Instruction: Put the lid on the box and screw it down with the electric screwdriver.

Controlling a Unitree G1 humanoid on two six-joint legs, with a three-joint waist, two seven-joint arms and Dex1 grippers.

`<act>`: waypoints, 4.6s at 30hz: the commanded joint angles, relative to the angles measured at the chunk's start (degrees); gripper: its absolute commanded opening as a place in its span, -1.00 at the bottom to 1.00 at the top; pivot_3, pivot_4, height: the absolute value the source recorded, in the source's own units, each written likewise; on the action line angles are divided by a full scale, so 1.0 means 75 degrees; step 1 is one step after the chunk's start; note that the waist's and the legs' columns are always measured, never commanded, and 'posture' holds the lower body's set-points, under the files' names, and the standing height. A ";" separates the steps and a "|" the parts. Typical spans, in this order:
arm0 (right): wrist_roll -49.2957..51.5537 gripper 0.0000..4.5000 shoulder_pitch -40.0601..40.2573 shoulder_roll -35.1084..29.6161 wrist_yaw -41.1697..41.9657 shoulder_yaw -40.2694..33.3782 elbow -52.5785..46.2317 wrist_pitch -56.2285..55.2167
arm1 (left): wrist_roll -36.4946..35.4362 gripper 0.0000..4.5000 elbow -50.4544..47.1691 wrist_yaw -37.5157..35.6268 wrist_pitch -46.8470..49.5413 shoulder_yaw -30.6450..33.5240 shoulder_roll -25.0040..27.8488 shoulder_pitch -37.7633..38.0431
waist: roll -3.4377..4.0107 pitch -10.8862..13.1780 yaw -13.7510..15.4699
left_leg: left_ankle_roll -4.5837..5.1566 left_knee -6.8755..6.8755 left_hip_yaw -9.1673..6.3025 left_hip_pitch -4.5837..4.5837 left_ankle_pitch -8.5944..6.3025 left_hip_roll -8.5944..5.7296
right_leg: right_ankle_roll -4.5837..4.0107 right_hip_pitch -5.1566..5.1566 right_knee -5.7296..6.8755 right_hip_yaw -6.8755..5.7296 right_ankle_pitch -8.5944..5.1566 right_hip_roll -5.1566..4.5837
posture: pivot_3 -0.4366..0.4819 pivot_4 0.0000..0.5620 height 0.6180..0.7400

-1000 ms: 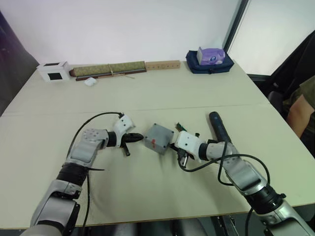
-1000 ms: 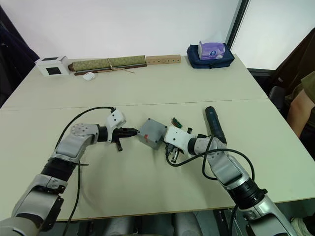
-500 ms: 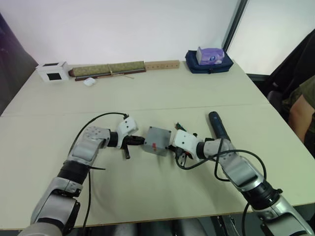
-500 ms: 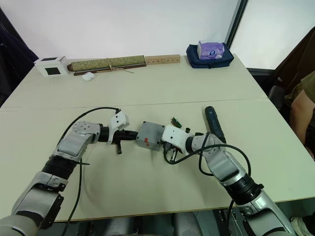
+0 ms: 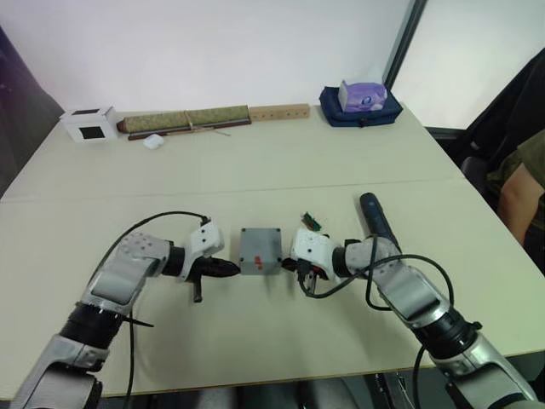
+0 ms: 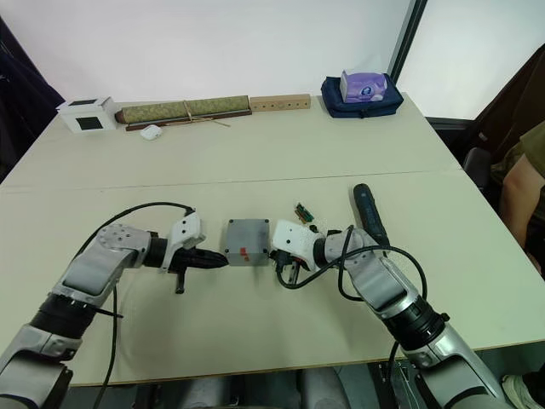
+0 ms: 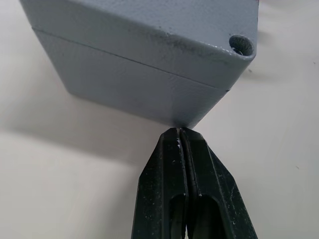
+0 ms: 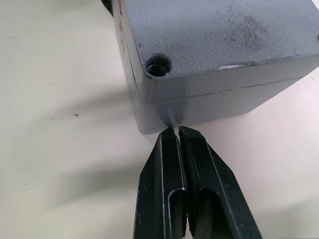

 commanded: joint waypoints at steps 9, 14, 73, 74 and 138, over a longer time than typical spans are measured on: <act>0.0198 -0.96 -0.0336 0.0376 0.0345 0.0302 -0.0262 -0.0357 | -0.0441 -1.00 -0.1164 0.0102 0.0392 0.0269 0.0484 0.0679 | 0.0004 0.0007 -0.0005 | 0.0000 -0.0004 0.0002 0.0000 0.0000 0.0005 | -0.0002 -0.0006 0.0000 -0.0001 -0.0001 0.0001 | -0.05 -0.47 1.00; 0.0070 -0.96 -0.0238 0.0111 0.0475 0.0316 -0.0305 -0.0542 | -0.0441 -1.00 -0.1128 0.0207 0.0338 0.0320 0.0643 0.0761 | 0.0004 0.0008 0.0000 | 0.0000 -0.0004 0.0004 0.0000 0.0000 0.0005 | -0.0003 -0.0005 -0.0001 0.0000 -0.0002 0.0000 | -0.05 -0.47 1.00; 0.2645 -0.98 0.1699 0.0280 -0.3591 -0.3651 -0.1968 0.3174 | -0.3264 -1.00 -0.3711 0.1280 0.1325 0.2077 0.1556 0.0627 | 0.0003 0.0100 0.0000 | -0.0002 -0.0010 0.0017 -0.0009 -0.0001 0.0017 | -0.0009 -0.0015 -0.0014 0.0008 -0.0006 0.0007 | -0.05 -0.47 1.00; 0.2709 -0.98 0.1676 0.0260 -0.3595 -0.3706 -0.2045 0.3254 | -0.3258 -1.00 -0.3699 0.1287 0.1322 0.2073 0.1560 0.0623 | 0.0003 0.0100 0.0000 | -0.0002 -0.0010 0.0017 -0.0009 -0.0001 0.0017 | -0.0009 -0.0015 -0.0014 0.0008 -0.0006 0.0007 | -0.05 -0.47 1.00; 0.3183 -0.98 -0.1328 0.1341 -0.2778 -0.1060 -0.0561 0.2615 | -0.3198 -1.00 -0.3938 0.2028 0.1272 0.2610 0.1904 0.1581 | 0.0009 0.0111 -0.0175 | -0.0003 -0.0010 0.0013 -0.0124 0.0000 0.0019 | 0.0018 -0.0142 0.0012 0.0002 0.0015 0.0007 | -0.05 -0.47 1.00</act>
